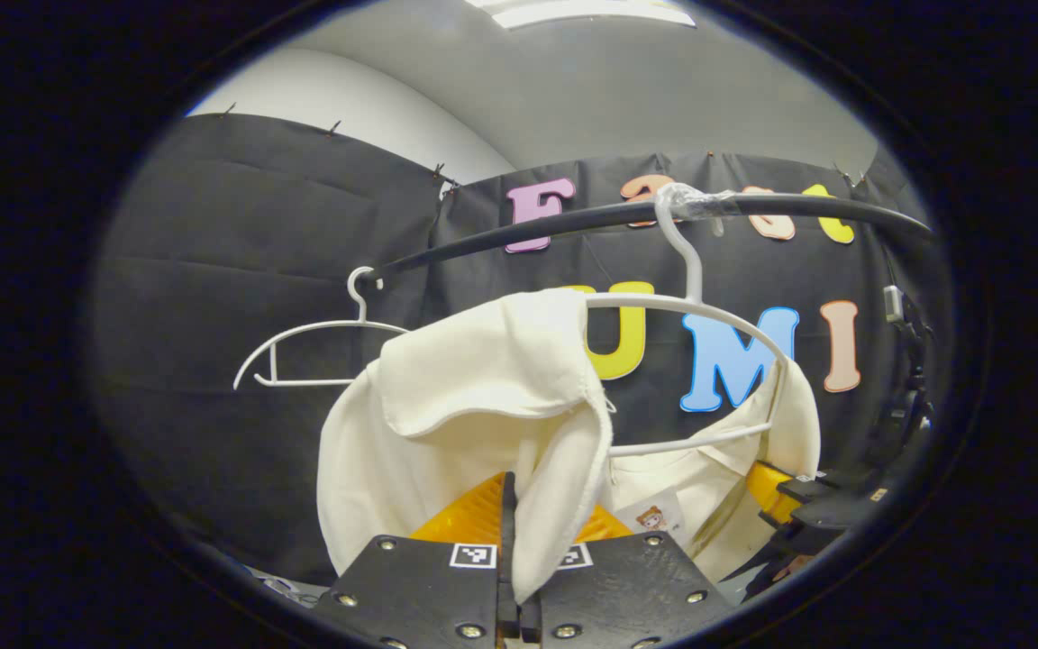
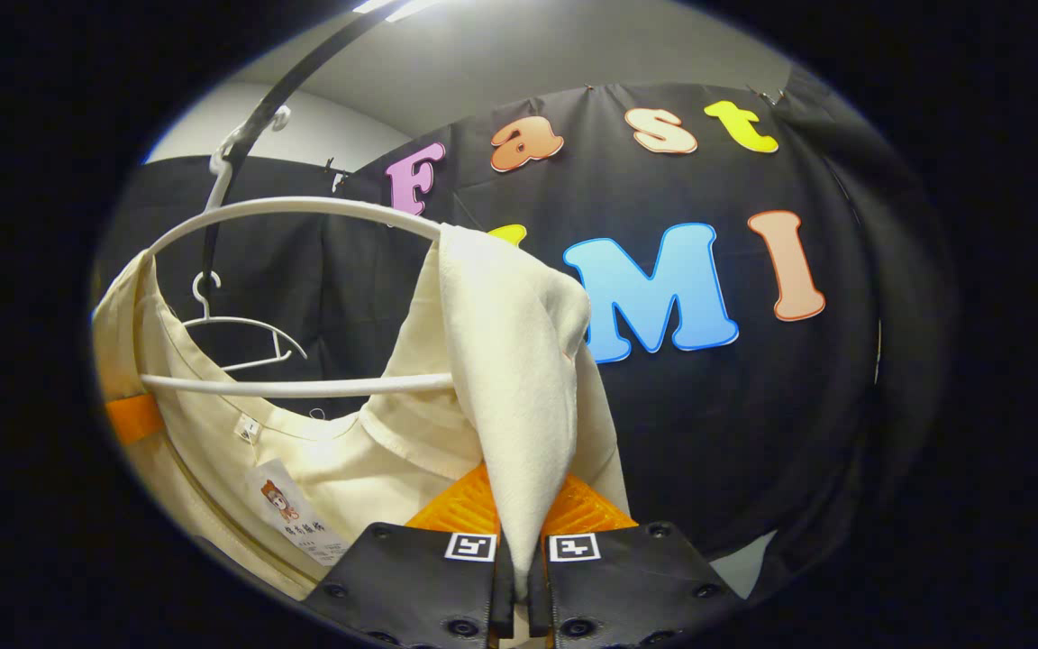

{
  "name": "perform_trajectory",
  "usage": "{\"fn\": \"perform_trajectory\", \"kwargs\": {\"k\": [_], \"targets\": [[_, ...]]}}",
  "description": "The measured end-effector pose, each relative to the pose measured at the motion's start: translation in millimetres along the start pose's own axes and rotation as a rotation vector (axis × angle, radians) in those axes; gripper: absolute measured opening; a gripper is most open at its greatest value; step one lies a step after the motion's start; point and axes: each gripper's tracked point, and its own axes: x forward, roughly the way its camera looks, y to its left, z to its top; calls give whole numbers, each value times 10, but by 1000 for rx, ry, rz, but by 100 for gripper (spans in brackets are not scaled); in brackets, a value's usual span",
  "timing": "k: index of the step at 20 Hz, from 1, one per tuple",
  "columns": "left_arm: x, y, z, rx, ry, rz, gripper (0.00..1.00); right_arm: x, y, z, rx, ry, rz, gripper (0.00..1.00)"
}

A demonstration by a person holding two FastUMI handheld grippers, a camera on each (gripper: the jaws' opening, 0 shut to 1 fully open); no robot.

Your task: Grasp the clothes on the hanger with both hands and then place them into the laundry hamper below.

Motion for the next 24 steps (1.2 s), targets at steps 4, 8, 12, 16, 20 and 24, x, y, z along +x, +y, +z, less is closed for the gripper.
{"fn": "perform_trajectory", "kwargs": {"k": [4,8,12,16,20,24], "targets": [[-31,107,69,-27,-25,20,3,-66,-148,99,11,-25,-7,5],[-90,163,113,-18,-26,41,3,-71,-386,225,43,-69,-69,5],[-104,163,74,-44,-4,40,3,-26,-493,294,63,-82,-100,5],[-190,151,21,-179,67,-1,2,-21,-493,379,75,-88,-96,1],[-199,251,145,-174,43,10,3,-61,-466,399,64,-97,-89,5],[-283,365,350,-171,-6,24,3,-80,-504,454,68,-101,-94,1]]}}
